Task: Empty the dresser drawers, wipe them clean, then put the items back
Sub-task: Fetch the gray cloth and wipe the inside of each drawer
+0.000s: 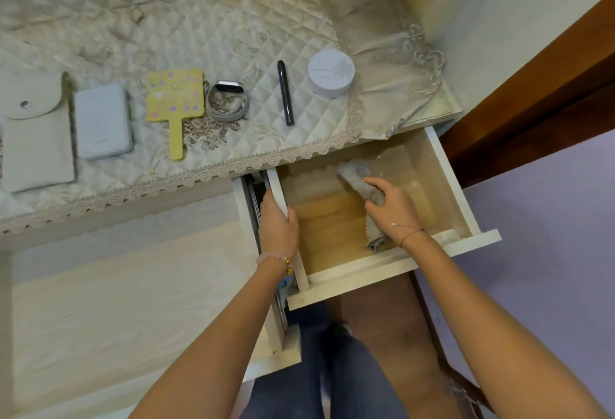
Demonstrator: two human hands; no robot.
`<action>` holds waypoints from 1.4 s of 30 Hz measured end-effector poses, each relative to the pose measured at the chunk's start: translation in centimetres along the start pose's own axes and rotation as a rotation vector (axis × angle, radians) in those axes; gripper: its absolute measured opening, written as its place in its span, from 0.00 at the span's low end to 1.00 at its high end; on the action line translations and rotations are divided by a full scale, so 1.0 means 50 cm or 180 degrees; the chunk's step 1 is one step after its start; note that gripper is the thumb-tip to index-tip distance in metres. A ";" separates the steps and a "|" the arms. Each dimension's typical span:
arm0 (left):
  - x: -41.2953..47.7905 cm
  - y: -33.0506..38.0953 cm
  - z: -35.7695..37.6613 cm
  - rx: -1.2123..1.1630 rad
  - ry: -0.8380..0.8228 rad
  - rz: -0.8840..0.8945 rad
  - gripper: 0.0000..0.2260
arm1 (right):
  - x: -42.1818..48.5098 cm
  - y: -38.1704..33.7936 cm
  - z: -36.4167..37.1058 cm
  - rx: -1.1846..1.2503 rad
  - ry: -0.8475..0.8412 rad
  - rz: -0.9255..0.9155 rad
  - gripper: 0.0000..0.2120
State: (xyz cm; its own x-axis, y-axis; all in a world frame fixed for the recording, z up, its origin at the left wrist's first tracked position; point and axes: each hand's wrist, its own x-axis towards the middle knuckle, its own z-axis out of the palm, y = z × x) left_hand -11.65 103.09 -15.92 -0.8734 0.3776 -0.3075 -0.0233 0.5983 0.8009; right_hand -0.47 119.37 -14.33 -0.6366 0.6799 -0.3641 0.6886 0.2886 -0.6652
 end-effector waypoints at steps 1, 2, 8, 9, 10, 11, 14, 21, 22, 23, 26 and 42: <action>-0.001 0.000 0.001 -0.0002 0.0029 -0.0018 0.17 | 0.004 0.004 0.002 0.0007 -0.0015 -0.0003 0.21; -0.003 0.001 0.002 -0.0006 0.0052 -0.0047 0.17 | 0.008 0.007 0.002 0.0004 -0.0033 0.0002 0.21; -0.008 0.005 0.010 -0.0059 0.0130 -0.0214 0.15 | 0.027 0.015 -0.004 0.0002 -0.0050 -0.0141 0.21; -0.011 0.006 0.011 -0.0036 0.0143 -0.0234 0.15 | 0.029 0.017 -0.006 0.0025 -0.0024 -0.0189 0.21; -0.015 0.006 0.012 -0.0007 0.0155 -0.0265 0.16 | 0.030 0.018 -0.008 0.0042 -0.0003 -0.0228 0.21; -0.019 0.007 0.013 0.0028 0.0163 -0.0302 0.17 | 0.032 0.020 -0.010 0.0054 0.0012 -0.0268 0.21; -0.040 0.004 0.019 0.0145 0.0178 -0.0375 0.20 | 0.038 0.026 -0.012 0.0024 0.0030 -0.0396 0.20; -0.099 -0.009 0.033 0.0294 0.0283 -0.0562 0.20 | 0.041 0.038 -0.002 -0.0133 0.0068 -0.0694 0.20; -0.106 -0.010 0.035 0.0286 0.0302 -0.0542 0.19 | 0.040 0.039 0.001 -0.0157 0.0087 -0.0723 0.20; -0.109 -0.011 0.036 0.0286 0.0311 -0.0534 0.18 | 0.040 0.040 0.003 -0.0191 0.0118 -0.0738 0.20; -0.106 -0.007 0.037 0.0324 0.0340 -0.0611 0.17 | 0.042 0.042 0.009 -0.0306 0.0180 -0.0812 0.21; -0.108 -0.029 0.044 -0.0140 0.0590 -0.0387 0.11 | 0.094 0.063 0.119 -0.1752 -0.0484 -0.1543 0.28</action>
State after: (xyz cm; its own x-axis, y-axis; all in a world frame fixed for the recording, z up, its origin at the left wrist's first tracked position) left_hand -5.81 101.74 -16.56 -0.9373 0.1658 -0.3066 -0.1515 0.5985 0.7866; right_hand -3.36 119.49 -22.03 -0.9264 0.3014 -0.2258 0.3674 0.8549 -0.3664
